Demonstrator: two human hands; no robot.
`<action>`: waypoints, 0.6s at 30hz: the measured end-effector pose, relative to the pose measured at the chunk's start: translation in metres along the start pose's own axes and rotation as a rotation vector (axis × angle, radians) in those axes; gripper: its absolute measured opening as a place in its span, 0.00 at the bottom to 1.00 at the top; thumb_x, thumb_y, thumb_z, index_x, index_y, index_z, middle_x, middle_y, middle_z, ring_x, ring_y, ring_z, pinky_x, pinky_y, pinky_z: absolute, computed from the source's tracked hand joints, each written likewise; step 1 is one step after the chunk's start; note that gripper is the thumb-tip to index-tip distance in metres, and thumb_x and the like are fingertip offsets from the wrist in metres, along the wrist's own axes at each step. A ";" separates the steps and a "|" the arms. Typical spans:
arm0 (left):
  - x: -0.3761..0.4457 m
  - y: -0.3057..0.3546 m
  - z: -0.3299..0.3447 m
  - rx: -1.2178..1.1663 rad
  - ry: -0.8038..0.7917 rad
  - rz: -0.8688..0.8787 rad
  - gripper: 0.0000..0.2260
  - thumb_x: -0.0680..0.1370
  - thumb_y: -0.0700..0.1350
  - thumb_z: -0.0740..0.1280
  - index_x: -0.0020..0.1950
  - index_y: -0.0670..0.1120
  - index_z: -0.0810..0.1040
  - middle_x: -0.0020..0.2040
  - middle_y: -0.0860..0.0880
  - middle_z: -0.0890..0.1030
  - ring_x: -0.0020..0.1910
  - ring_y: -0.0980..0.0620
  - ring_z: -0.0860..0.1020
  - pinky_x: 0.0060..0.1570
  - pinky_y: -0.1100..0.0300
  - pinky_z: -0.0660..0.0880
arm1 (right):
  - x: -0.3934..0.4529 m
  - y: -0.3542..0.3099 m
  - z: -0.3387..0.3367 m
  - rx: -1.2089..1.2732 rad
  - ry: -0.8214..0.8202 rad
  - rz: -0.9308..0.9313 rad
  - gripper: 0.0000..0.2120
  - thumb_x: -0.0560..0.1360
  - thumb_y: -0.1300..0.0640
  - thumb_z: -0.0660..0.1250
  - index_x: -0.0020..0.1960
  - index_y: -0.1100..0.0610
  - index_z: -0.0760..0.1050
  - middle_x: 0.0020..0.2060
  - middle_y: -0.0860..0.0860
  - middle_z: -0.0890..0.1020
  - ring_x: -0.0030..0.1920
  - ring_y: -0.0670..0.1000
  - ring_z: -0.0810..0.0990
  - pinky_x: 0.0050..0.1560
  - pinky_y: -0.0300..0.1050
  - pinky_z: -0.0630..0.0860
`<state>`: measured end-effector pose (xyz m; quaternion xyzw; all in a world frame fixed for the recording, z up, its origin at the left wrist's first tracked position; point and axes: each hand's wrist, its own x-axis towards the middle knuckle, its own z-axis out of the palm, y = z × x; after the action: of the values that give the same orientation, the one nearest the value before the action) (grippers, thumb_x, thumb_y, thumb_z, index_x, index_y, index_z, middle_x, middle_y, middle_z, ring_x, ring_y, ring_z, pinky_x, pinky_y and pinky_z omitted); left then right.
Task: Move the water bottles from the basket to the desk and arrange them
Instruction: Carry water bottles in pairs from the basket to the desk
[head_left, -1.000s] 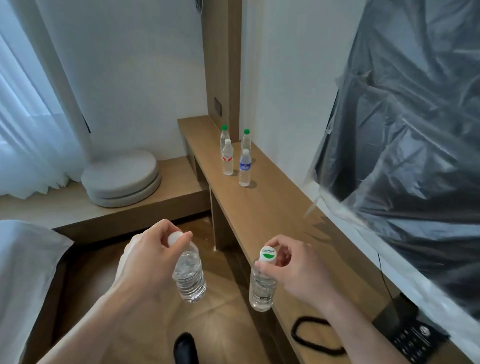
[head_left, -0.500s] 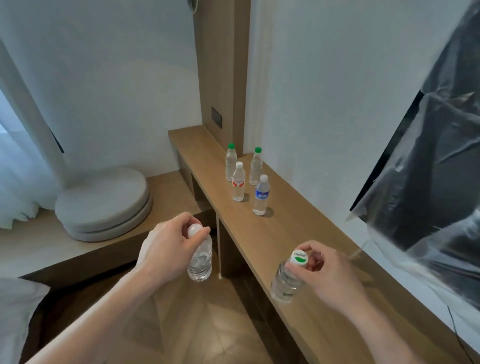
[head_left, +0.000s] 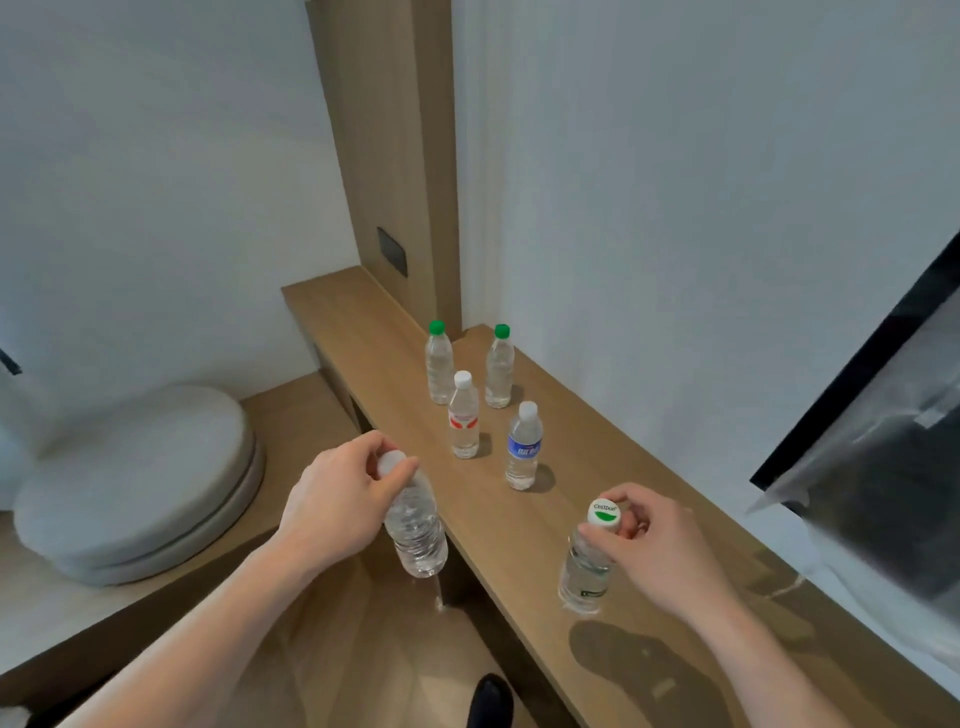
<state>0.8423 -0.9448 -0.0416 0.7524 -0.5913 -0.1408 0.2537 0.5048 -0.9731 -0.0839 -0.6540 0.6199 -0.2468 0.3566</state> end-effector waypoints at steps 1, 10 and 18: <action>0.018 -0.004 0.003 0.012 -0.017 0.004 0.11 0.79 0.64 0.66 0.46 0.59 0.78 0.37 0.58 0.82 0.37 0.57 0.80 0.38 0.54 0.79 | 0.017 0.000 0.004 0.016 0.005 0.016 0.11 0.71 0.43 0.80 0.48 0.41 0.81 0.36 0.45 0.83 0.35 0.44 0.78 0.35 0.43 0.76; 0.163 -0.031 0.037 0.172 -0.147 0.009 0.10 0.82 0.61 0.63 0.55 0.56 0.76 0.40 0.58 0.80 0.38 0.57 0.79 0.34 0.61 0.71 | 0.153 0.015 0.027 -0.006 0.055 0.097 0.10 0.74 0.44 0.78 0.47 0.42 0.77 0.34 0.43 0.81 0.32 0.42 0.76 0.33 0.38 0.71; 0.257 -0.053 0.073 0.222 -0.232 0.008 0.10 0.83 0.59 0.62 0.58 0.56 0.75 0.45 0.57 0.78 0.44 0.53 0.79 0.41 0.54 0.76 | 0.205 0.033 0.042 -0.071 0.094 0.224 0.08 0.77 0.44 0.75 0.48 0.41 0.75 0.37 0.43 0.82 0.37 0.44 0.79 0.35 0.41 0.73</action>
<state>0.9155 -1.1989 -0.1083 0.7522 -0.6316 -0.1594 0.0995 0.5383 -1.1683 -0.1605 -0.5808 0.7133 -0.2136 0.3290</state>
